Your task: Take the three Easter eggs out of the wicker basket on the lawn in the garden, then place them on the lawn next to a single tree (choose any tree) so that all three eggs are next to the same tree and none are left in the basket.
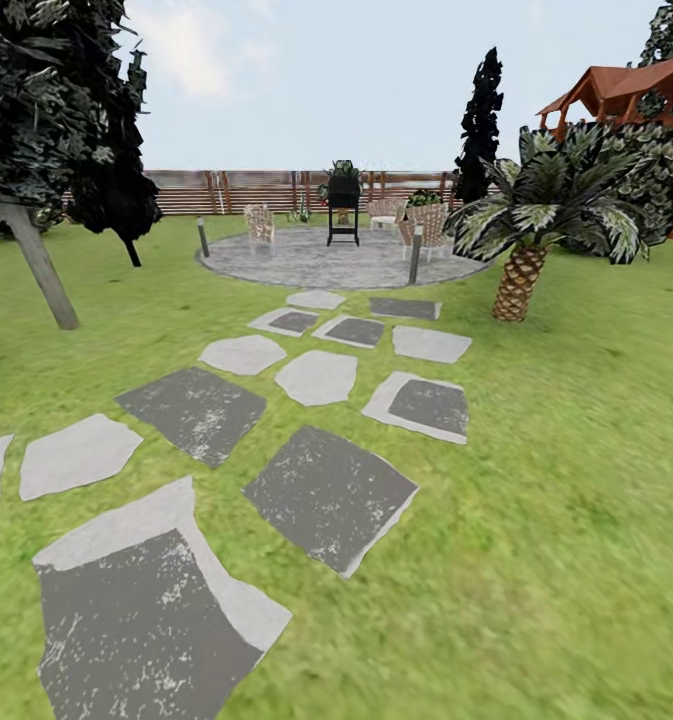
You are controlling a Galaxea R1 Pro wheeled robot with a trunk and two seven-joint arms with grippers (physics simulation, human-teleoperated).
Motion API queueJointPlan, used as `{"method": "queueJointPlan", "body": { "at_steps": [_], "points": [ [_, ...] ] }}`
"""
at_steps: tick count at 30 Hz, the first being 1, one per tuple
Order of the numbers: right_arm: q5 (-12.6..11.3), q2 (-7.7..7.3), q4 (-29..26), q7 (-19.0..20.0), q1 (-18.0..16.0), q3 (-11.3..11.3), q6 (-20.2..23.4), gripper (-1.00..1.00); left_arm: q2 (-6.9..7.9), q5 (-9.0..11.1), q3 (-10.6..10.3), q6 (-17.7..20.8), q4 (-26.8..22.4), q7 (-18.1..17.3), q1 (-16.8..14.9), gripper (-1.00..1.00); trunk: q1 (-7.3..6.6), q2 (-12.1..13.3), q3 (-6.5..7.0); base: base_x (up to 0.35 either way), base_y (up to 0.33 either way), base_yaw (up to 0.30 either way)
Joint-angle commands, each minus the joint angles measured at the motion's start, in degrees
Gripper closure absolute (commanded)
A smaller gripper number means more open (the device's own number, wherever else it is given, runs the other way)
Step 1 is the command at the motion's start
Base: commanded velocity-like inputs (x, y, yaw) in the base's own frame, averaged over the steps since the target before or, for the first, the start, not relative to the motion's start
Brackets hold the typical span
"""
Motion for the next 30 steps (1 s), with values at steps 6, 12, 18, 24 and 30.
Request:
{"method": "queueJointPlan", "body": {
  "at_steps": [6,12,18,24,30],
  "points": [
    [0.5,-0.11,0.0,0.0,0.0,0.0,-0.1,-1.0,-0.04,0.0,0.0,-0.1,-0.1,0.0,0.0,-1.0,0.04,0.0,-0.04,0.339,0.0,0.0],
    [0.5,-0.04,0.0,0.0,0.0,0.0,-0.1,-1.0,-0.01,0.0,0.0,0.0,-0.1,0.0,0.0,-1.0,0.04,0.0,-0.04,0.339,0.0,0.0],
    [0.5,-0.08,0.0,0.0,0.0,0.0,-0.2,-1.0,0.04,0.0,0.0,-0.1,-0.1,0.0,0.0,-1.0,0.04,0.0,-0.04,0.339,0.0,0.0],
    [0.5,-0.08,0.0,0.0,0.0,0.0,-0.2,-1.0,0.03,0.0,0.0,0.0,-0.1,0.0,0.0,-1.0,0.04,0.0,-0.04,0.339,0.0,0.0],
    [0.5,-0.08,0.0,0.0,0.0,0.0,-0.1,-1.0,0.03,0.0,0.0,0.0,-0.1,0.0,0.0,-1.0,0.04,0.0,-0.04,0.339,0.0,0.0]
  ]
}}
